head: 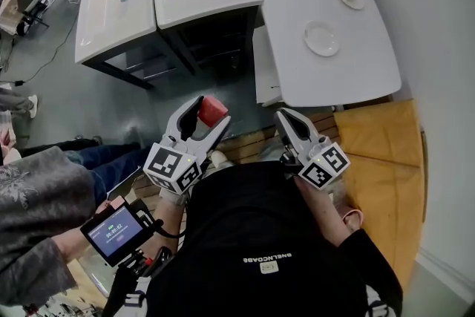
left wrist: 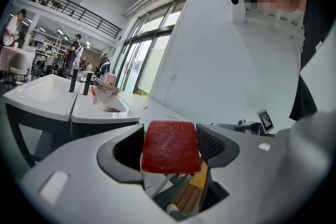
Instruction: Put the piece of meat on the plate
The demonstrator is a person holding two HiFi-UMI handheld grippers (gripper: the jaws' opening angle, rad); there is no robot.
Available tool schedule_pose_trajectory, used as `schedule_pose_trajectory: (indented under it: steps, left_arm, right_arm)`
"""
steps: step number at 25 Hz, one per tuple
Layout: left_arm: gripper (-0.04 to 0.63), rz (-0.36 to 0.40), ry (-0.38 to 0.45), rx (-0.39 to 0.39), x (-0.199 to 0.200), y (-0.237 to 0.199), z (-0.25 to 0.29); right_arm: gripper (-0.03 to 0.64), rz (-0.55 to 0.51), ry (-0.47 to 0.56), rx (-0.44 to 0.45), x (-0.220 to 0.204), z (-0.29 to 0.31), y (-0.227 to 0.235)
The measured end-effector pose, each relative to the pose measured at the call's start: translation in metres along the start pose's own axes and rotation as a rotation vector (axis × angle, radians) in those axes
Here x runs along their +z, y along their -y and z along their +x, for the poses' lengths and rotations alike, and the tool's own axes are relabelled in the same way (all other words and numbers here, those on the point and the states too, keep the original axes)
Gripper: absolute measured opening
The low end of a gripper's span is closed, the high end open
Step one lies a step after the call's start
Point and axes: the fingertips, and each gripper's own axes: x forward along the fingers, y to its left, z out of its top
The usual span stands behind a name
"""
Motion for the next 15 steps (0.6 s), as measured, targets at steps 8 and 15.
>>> schedule_pose_trajectory:
  steps: [8, 15]
  left_arm:
    - [0.331, 0.006, -0.003, 0.006, 0.006, 0.012, 0.057]
    - [0.331, 0.005, -0.026, -0.007, 0.01, 0.02, 0.108]
  right_arm:
    - [0.005, 0.011, 0.026, -0.005, 0.031, -0.014, 0.053]
    - [0.005, 0.037, 0.041, -0.026, 0.052, -0.025, 0.095]
